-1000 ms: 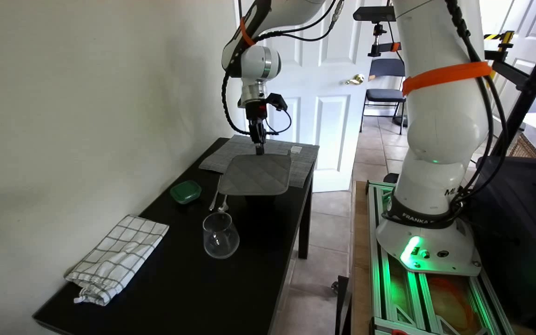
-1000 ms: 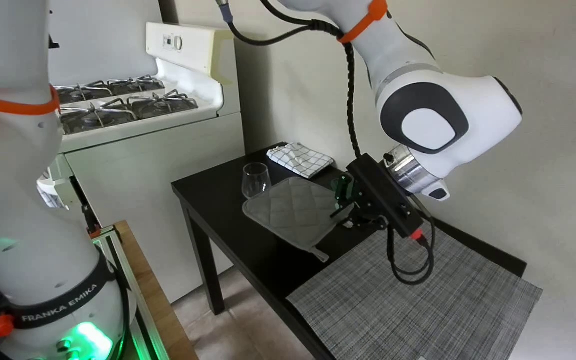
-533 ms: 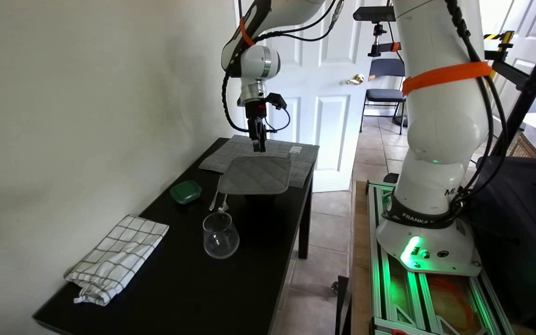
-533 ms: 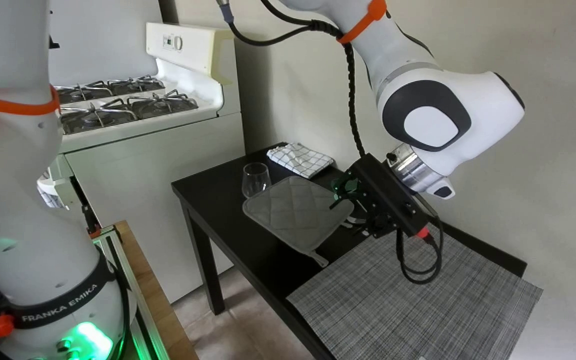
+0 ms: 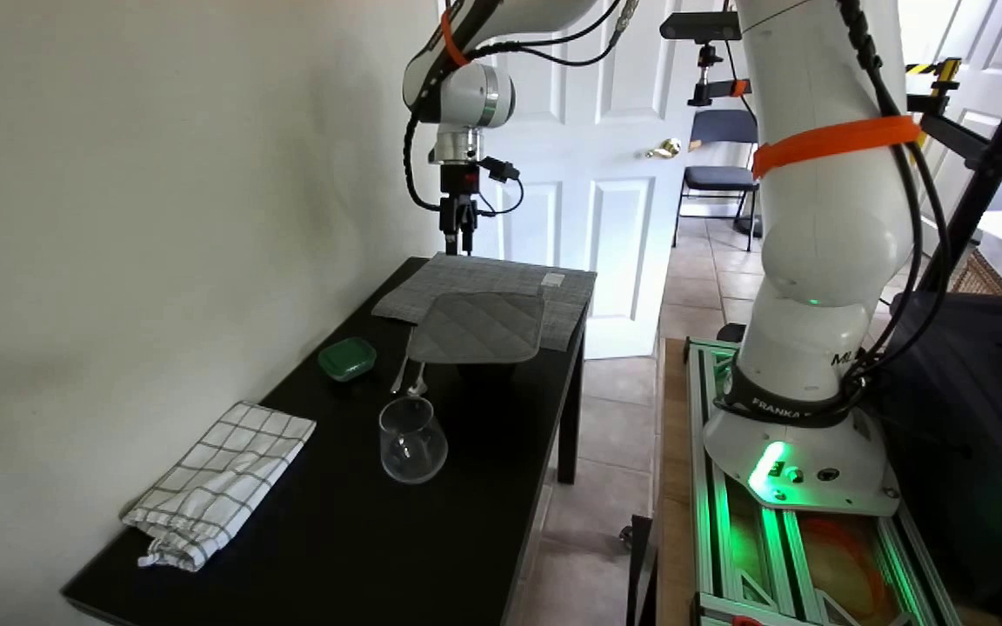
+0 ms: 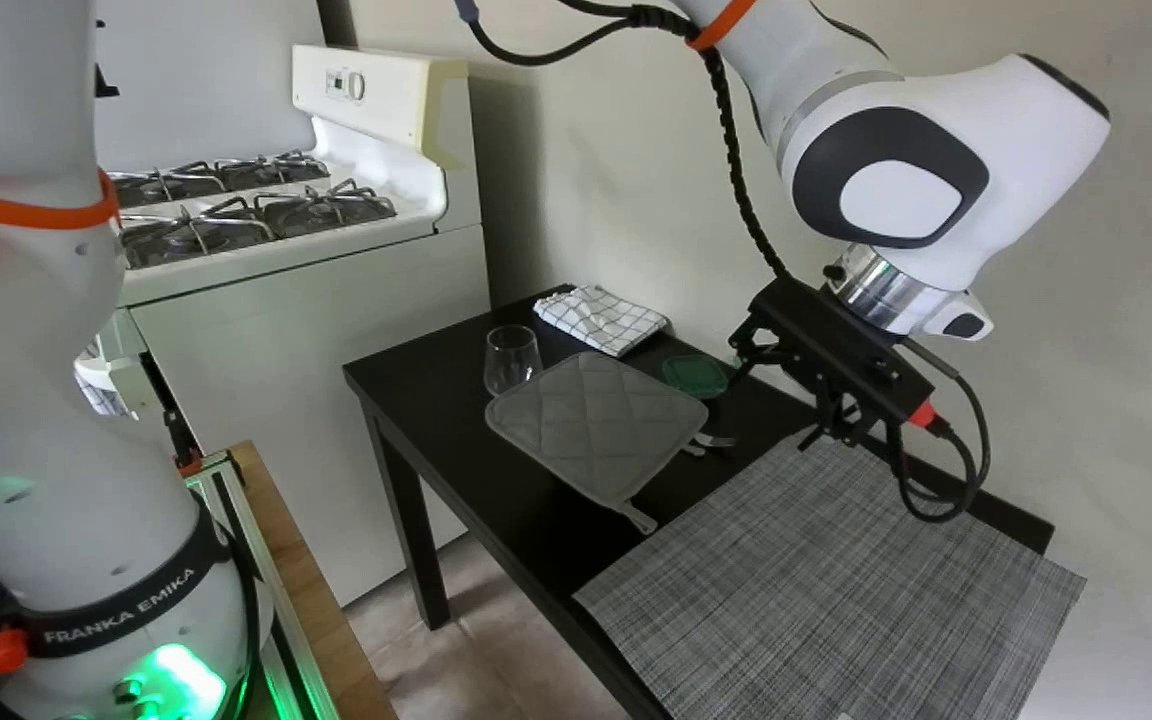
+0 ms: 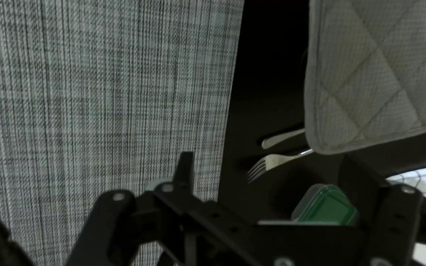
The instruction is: Put the grey potholder on the black mug and then put the silver fork on the grey potholder
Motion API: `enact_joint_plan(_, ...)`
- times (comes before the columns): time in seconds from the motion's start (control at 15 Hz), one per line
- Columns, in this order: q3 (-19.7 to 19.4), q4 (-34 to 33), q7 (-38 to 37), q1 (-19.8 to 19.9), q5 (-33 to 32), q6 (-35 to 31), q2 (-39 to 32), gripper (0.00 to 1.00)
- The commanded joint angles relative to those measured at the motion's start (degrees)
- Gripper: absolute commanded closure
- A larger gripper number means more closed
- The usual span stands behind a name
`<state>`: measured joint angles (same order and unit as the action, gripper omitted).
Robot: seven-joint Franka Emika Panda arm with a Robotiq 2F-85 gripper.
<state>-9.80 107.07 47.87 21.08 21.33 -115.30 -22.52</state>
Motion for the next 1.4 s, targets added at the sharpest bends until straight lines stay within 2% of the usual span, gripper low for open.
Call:
enact_joint_plan(0.0, 1.67, -5.72, -0.96, 0.60, 0.50, -0.34, -4.31, 0.00)
enact_joint_plan(0.33, 4.42, -15.31, -0.35, 2.16, 1.85, 2.56, -12.22, 0.00)
enact_joint_plan(0.67, 7.80, -21.79, -0.37, 3.42, 3.46, 5.88, -18.72, 0.00)
enact_joint_plan(1.07, 10.03, -25.57, -0.65, 3.68, 3.53, 9.15, -24.78, 0.00)
enact_joint_plan(1.33, 10.75, -26.37, -1.41, 3.78, 4.12, 8.73, -27.09, 0.00)
